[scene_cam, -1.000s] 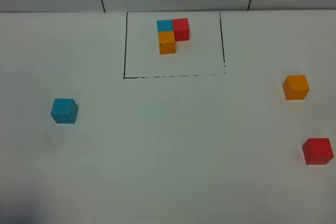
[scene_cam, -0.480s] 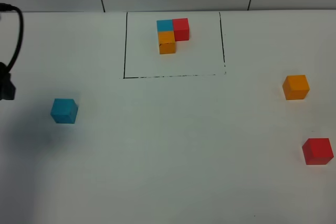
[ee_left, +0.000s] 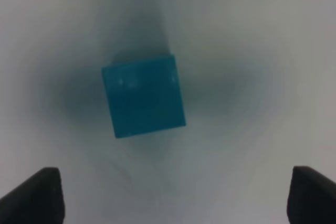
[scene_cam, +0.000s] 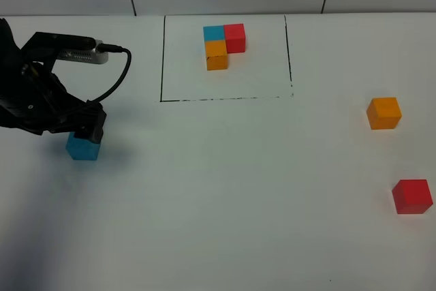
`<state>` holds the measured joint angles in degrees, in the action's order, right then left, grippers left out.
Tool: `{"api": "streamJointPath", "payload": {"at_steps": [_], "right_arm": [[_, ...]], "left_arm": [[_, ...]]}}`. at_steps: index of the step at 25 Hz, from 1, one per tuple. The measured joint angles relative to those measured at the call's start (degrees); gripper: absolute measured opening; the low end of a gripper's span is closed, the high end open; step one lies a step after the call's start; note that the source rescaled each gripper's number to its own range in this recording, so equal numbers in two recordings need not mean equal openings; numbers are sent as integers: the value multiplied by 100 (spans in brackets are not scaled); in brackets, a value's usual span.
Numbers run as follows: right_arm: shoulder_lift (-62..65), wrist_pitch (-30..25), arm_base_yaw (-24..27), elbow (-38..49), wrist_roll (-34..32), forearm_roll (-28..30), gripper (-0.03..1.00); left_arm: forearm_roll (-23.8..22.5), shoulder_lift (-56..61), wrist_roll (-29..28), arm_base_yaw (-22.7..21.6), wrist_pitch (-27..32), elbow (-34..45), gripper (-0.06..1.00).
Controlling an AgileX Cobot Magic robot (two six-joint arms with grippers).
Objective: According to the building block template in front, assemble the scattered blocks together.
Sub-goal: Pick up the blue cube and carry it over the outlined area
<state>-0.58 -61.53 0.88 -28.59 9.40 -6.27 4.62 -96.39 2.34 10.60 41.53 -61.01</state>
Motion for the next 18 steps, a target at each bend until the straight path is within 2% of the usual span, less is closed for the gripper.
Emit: {"api": "streamJointPath", "payload": {"at_steps": [8, 18], "right_arm": [[0, 0, 0, 0, 0, 0, 73], [0, 0, 0, 0, 0, 0, 73]], "left_arm": [[-66, -98, -234, -18, -220, 0, 100], [-140, -973, -466, -18, -225, -346, 100]]}}
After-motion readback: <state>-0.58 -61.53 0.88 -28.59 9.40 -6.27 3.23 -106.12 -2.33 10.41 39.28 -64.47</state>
